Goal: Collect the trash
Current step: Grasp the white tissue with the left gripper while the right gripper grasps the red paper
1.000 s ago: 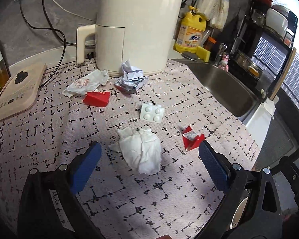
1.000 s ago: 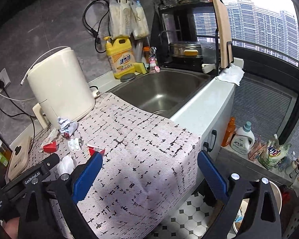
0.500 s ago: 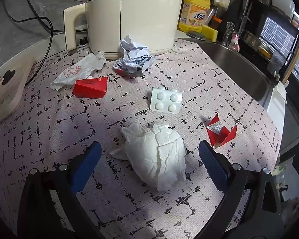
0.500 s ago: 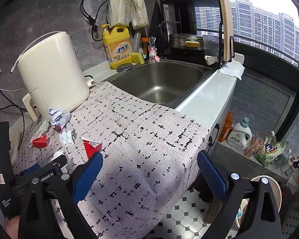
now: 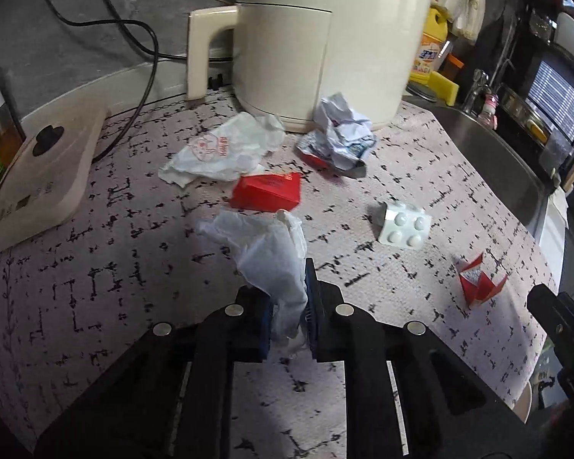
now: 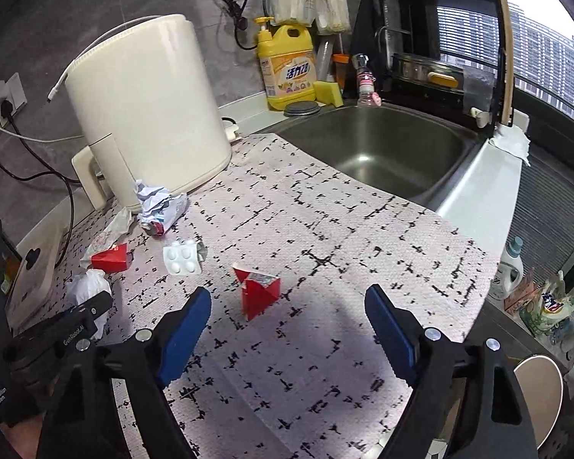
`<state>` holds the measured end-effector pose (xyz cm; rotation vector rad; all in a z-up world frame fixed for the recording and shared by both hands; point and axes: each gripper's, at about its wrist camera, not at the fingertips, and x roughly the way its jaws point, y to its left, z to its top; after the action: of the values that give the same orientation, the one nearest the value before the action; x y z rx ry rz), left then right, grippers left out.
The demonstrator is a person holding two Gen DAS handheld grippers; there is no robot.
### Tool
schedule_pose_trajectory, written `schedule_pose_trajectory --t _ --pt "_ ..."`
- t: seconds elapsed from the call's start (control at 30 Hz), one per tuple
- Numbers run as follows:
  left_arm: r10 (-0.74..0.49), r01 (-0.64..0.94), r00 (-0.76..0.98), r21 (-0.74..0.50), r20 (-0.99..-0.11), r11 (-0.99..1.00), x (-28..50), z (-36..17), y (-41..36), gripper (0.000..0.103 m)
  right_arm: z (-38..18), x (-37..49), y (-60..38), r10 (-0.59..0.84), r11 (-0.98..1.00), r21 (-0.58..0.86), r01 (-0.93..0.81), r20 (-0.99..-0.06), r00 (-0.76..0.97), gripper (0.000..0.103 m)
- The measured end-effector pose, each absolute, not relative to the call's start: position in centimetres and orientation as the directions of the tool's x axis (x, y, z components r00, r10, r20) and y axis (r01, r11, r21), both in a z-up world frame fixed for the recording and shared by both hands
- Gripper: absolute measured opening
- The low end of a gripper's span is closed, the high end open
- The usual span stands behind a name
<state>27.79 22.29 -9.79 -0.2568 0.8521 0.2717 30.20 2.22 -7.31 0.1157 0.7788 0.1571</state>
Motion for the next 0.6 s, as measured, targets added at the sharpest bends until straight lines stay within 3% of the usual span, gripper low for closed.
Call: schedule_pose_trajectory --t 0.47,0.53,0.6 --pt "0.205 -0.452 0.61 -0.123 -0.765 0.884 26.1 -10.2 26.8 0.015 -8.9 32.5 5.7 0.179 0.984 0.122 -0.133 -0.717 0.674 0.077" --pt "0.208 -0.457 0.61 -0.126 -0.764 0.88 26.0 -10.0 27.1 0.015 -9.2 33.2 5.3 0.18 0.984 0.135 -0.119 -0.73 0.66 0.065" --pt "0.21 -0.456 0.615 -0.125 -0.76 0.881 26.1 -9.7 27.0 0.015 -9.5 33.5 5.3 0.192 0.981 0.136 -0.136 -0.742 0.642 0.032"
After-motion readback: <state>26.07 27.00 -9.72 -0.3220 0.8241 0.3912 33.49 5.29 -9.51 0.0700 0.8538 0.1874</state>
